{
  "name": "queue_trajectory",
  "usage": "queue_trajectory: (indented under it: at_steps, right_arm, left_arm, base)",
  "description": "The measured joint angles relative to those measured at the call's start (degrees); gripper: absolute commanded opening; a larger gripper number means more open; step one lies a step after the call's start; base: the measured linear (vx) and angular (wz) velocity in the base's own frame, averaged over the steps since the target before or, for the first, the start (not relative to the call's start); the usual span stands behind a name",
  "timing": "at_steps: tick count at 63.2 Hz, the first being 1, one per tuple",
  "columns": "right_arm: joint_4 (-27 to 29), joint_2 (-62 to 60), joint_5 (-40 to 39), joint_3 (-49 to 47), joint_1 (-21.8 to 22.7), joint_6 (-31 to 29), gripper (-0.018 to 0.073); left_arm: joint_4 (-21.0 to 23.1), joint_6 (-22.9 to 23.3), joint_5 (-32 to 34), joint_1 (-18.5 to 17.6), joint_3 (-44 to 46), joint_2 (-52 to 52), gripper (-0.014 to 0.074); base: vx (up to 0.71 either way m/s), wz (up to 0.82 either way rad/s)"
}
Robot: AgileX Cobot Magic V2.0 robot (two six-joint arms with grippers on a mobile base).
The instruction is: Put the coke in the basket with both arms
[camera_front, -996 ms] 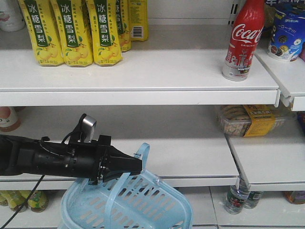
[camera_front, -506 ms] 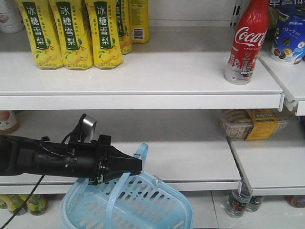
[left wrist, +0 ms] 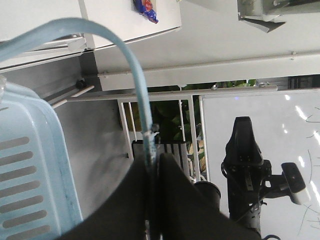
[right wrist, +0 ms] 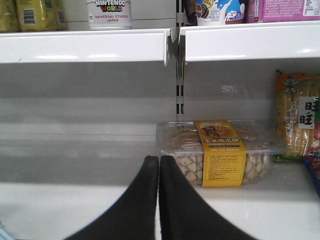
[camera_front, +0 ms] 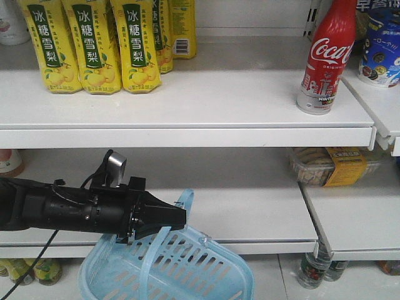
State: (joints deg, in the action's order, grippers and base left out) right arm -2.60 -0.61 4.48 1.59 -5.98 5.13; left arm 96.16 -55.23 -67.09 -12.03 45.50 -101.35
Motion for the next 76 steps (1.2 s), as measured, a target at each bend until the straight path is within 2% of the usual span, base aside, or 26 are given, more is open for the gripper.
queue_trajectory:
  at_steps: [76]
  right_arm:
    - [0.0, 0.0, 0.0, 0.0, 0.0, 0.0, -0.0010]
  left_arm:
    - [0.1, 0.0, -0.3, 0.0, 0.0, 0.0, -0.0006]
  base:
    - [0.01, 0.00]
